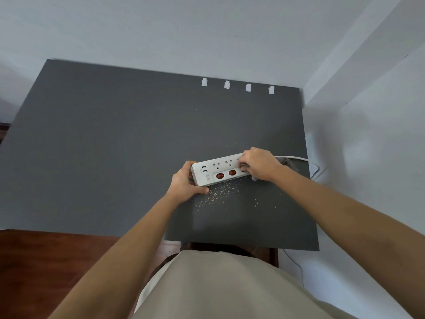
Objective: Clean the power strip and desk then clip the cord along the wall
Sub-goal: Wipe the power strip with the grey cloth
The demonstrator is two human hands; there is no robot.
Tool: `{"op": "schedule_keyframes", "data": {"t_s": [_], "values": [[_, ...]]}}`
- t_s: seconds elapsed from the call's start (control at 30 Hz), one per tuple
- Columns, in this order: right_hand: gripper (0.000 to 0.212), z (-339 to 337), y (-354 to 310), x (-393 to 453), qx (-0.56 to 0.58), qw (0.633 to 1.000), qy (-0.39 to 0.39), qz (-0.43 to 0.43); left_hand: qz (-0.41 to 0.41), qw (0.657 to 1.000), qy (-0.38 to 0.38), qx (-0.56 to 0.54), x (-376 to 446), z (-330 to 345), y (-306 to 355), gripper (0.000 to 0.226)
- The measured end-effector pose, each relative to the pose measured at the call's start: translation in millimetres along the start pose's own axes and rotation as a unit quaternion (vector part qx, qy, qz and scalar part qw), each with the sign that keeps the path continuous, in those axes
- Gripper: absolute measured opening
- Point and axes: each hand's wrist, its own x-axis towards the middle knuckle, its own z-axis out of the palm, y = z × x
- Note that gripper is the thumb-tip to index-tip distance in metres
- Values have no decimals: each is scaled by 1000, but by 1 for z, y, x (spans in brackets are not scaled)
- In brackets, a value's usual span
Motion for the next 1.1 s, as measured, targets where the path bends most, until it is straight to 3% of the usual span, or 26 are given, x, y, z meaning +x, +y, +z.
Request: {"op": "schedule_keyframes", "data": {"t_s": [0.13, 0.37, 0.43, 0.5, 0.6, 0.67, 0.7, 0.73, 0.83, 0.9, 1.0, 1.1], "values": [[27, -6, 2, 9, -40, 999, -29, 14, 11, 1000, -1, 5, 1, -2, 4, 71], [12, -10, 11, 2, -148, 988, -39, -20, 18, 1000, 4, -3, -1, -1, 5, 73], [1, -4, 12, 1, -142, 989, -33, 23, 18, 1000, 7, -5, -1, -1, 6, 73], [18, -1, 3, 2, -81, 988, -34, 127, 15, 1000, 11, -7, 0, 0, 5, 73], [21, -9, -7, 6, 79, 954, -72, 280, 18, 1000, 20, -9, -2, 2, 4, 72], [22, -10, -2, 2, 107, 932, -134, 321, 17, 1000, 23, -8, -2, 2, 3, 72], [19, -11, 3, 0, 118, 925, -129, 336, 17, 1000, 22, -7, -1, 1, 3, 73], [14, -13, 7, -1, 144, 921, -93, 349, 16, 1000, 21, -5, -1, 0, 3, 73], [5, -10, 13, 0, 224, 914, 130, 313, 14, 1000, 17, -2, 2, -2, 3, 74], [3, 1, 3, -4, 250, 914, 195, 252, 9, 1000, 16, 1, 2, -2, 4, 72], [20, 24, -10, -18, 231, 954, 88, 173, 5, 1000, 17, 8, 2, -2, 6, 71], [18, 16, 1, -25, 125, 969, 12, 213, 7, 1000, 25, 16, 0, -2, 8, 71]]}}
